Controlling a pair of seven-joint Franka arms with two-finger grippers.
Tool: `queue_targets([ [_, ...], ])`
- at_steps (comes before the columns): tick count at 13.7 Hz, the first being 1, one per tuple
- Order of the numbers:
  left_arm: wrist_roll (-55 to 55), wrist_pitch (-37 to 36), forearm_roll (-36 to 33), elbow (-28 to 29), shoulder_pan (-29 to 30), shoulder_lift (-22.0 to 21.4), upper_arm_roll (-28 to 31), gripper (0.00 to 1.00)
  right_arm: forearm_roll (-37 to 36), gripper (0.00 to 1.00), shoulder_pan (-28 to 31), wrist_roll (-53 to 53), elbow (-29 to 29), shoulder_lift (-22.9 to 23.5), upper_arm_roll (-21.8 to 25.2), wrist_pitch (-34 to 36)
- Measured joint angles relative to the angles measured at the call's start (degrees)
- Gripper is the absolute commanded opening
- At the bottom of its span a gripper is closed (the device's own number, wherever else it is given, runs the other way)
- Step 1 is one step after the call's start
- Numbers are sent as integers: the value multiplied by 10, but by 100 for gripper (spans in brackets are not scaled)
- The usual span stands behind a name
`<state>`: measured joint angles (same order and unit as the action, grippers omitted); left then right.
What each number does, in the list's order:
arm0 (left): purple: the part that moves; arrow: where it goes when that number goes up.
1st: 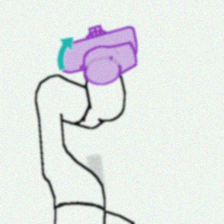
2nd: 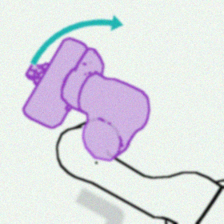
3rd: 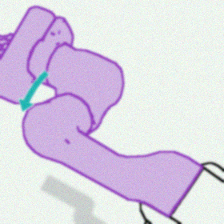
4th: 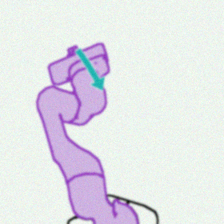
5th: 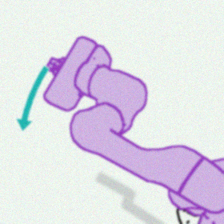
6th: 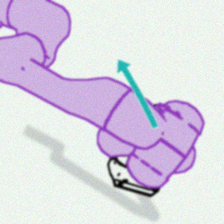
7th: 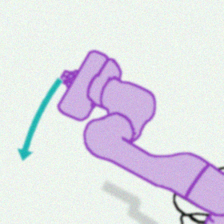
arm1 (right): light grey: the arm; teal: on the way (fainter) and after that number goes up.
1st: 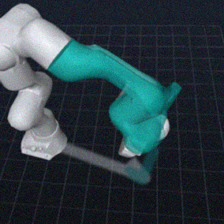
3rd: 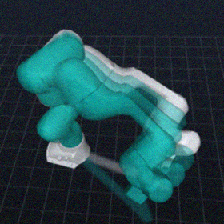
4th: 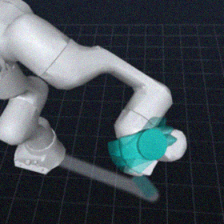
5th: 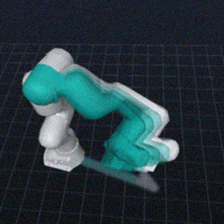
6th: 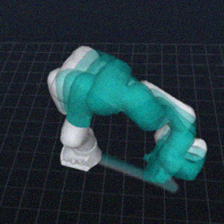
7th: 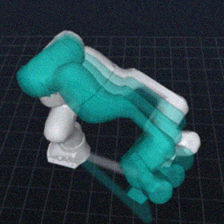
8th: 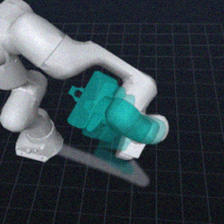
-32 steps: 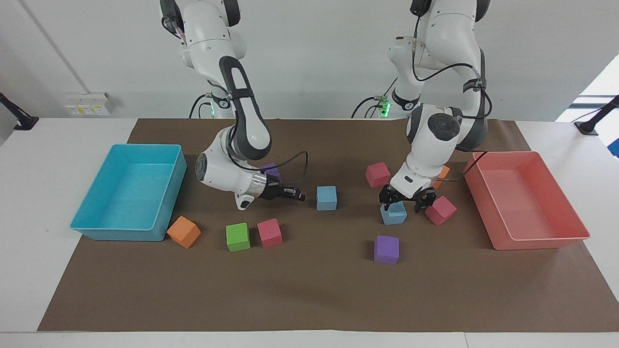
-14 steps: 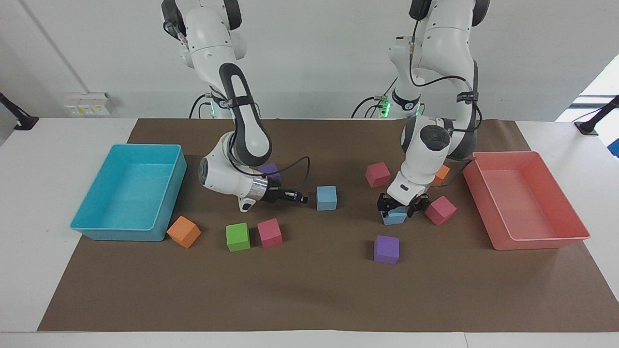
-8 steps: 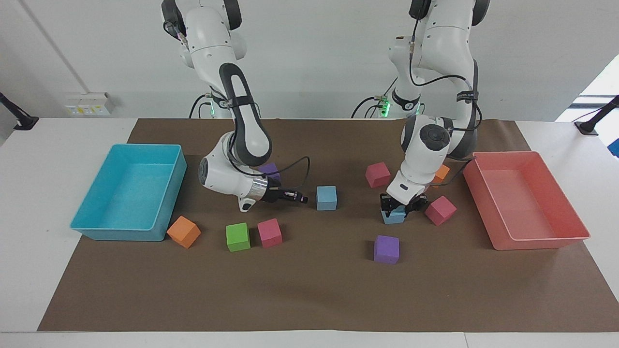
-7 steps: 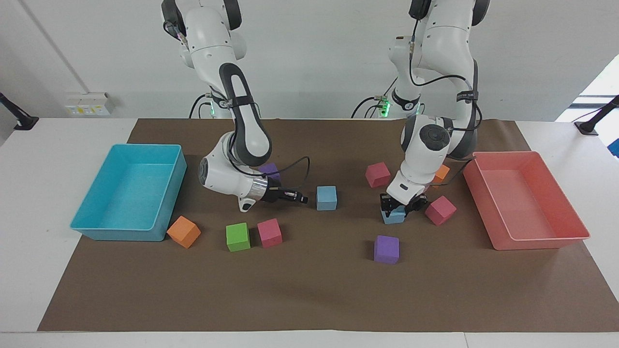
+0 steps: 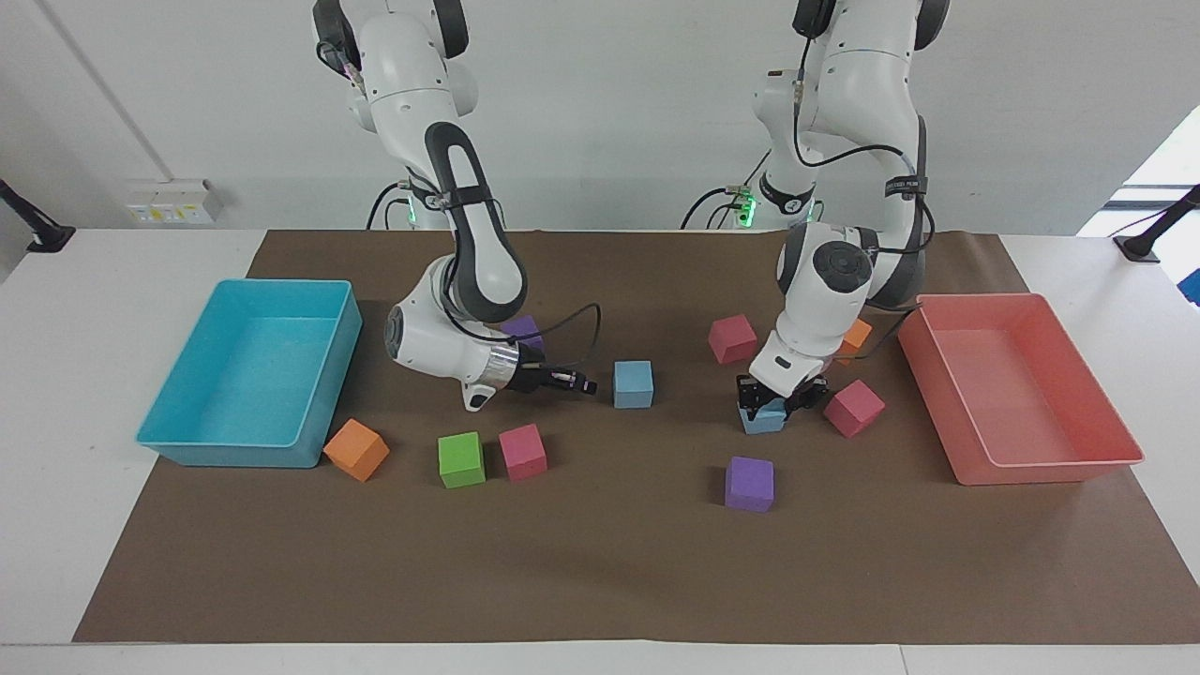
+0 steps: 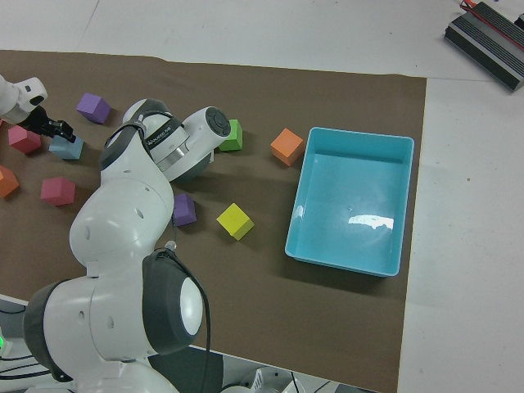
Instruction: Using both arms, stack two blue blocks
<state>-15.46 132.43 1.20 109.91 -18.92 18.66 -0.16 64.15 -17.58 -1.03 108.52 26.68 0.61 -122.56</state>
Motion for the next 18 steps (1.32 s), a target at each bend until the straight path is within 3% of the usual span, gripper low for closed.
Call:
queue_targets([
  [7,-54,-97,-13,-61,-31,-31,-1,21,0,0,0,0,0,0,0,0],
  [13,-149,-103,-39,-115,-117,-29,-4,18,0,0,0,0,0,0,0,0],
  [18,-190,-96,-39,-141,-163,3,-5,20,0,0,0,0,0,0,0,0],
])
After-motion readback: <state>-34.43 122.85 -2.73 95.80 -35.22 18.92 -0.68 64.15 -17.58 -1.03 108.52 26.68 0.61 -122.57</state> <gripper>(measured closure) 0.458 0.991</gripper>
